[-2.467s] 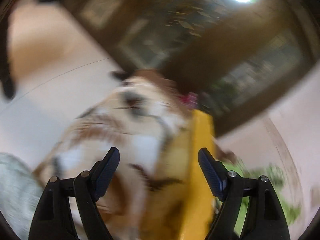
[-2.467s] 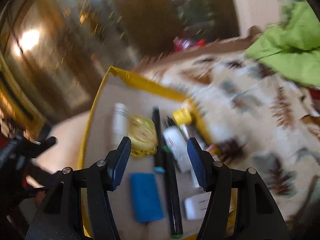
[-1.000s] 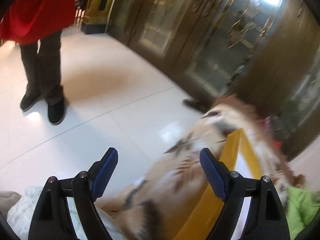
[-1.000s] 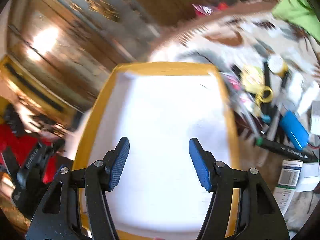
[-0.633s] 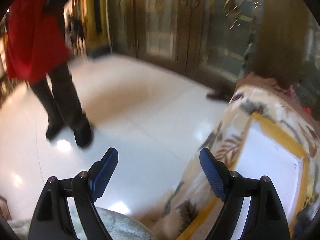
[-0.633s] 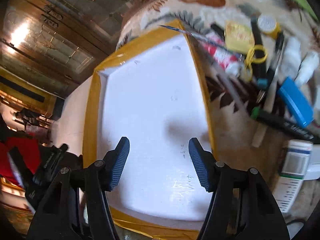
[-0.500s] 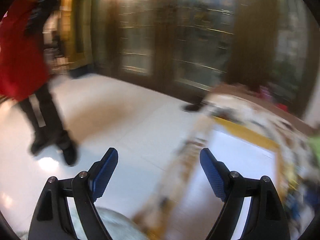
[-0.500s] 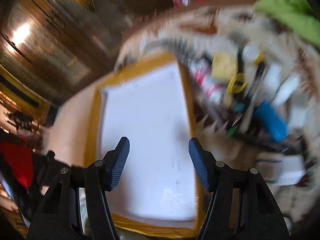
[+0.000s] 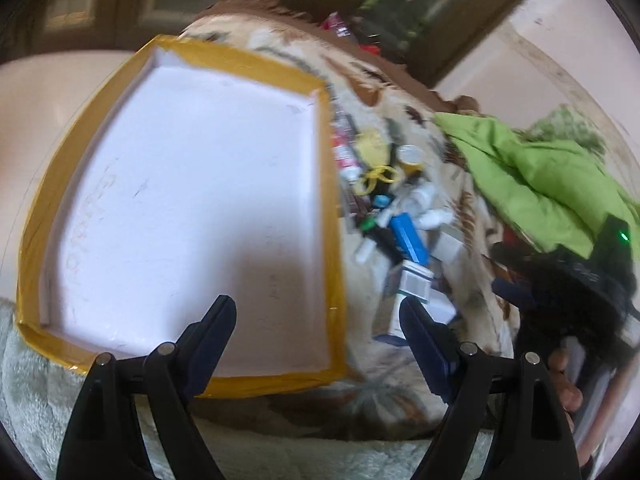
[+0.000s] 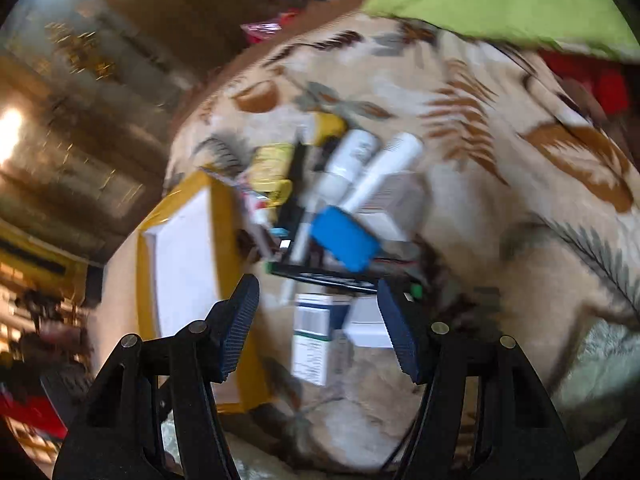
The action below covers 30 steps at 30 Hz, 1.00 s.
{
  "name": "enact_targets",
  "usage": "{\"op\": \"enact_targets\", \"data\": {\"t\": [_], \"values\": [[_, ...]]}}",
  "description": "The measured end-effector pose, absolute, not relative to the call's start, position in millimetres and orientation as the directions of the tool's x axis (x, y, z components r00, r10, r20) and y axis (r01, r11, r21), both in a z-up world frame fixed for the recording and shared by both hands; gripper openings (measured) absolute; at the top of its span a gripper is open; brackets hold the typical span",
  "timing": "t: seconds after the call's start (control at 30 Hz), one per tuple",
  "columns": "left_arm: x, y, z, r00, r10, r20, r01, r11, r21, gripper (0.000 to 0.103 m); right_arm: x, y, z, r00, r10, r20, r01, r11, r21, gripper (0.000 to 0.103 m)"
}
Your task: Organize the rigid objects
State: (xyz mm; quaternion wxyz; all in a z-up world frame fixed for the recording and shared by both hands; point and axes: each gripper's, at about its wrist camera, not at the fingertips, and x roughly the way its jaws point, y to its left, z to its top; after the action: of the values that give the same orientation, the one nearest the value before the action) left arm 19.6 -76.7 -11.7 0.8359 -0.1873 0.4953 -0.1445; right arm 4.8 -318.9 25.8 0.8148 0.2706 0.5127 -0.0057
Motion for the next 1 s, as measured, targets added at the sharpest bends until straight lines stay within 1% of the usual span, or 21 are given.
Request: {"op": "enact_targets", "data": {"t": [0.1, 0.23, 0.37, 0.5, 0.73, 0.77, 0.8, 0.83, 0.9, 1.0], "values": [[11, -83, -1, 0.492, -0.437, -0.753, 0.121, 0.891, -0.437, 0.084, 4, -317, 22, 0.428, 0.229, -0.874, 0.264, 0.894, 0.363, 0.062], [14, -93, -5, 0.474, -0.460, -0.750, 0.169, 0.884, -0.436, 0.084, 5, -323, 3, 0.344, 0.282, -0.896, 0.290, 0.875, 0.387, 0.062], [16, -98, -7, 0.466, -0.476, -0.746, 0.182, 0.876, -0.446, 0.084, 11, -323, -22, 0.254, 0.334, -0.908, 0.320, 0.857, 0.404, 0.062], [14, -104, -10, 0.462, -0.476, -0.748, 0.192, 0.877, -0.440, 0.084, 14, -321, -40, 0.184, 0.352, -0.918, 0.345, 0.852, 0.395, 0.062], [5, -122, -3, 0.490, -0.455, -0.743, 0.256, 0.891, -0.376, 0.083, 21, -320, -50, 0.149, 0.356, -0.923, 0.357, 0.851, 0.385, 0.062], [3, -125, -2, 0.495, -0.449, -0.744, 0.268, 0.893, -0.361, 0.083, 23, -319, -50, 0.140, 0.344, -0.929, 0.349, 0.860, 0.371, 0.061], [1, -128, -2, 0.498, -0.442, -0.746, 0.279, 0.896, -0.345, 0.083, 24, -316, -51, 0.125, 0.321, -0.939, 0.340, 0.875, 0.345, 0.057], [0, -132, -1, 0.501, -0.433, -0.749, 0.290, 0.900, -0.326, 0.083, 26, -315, -51, 0.121, 0.311, -0.943, 0.332, 0.882, 0.334, 0.056], [-3, -140, 1, 0.504, -0.421, -0.754, 0.314, 0.903, -0.294, 0.083, 26, -313, -47, 0.131, 0.294, -0.947, 0.313, 0.894, 0.321, 0.055], [1, -150, 4, 0.481, -0.422, -0.768, 0.338, 0.898, -0.281, 0.083, 25, -319, -38, 0.184, 0.308, -0.933, 0.313, 0.882, 0.352, 0.055]]}}
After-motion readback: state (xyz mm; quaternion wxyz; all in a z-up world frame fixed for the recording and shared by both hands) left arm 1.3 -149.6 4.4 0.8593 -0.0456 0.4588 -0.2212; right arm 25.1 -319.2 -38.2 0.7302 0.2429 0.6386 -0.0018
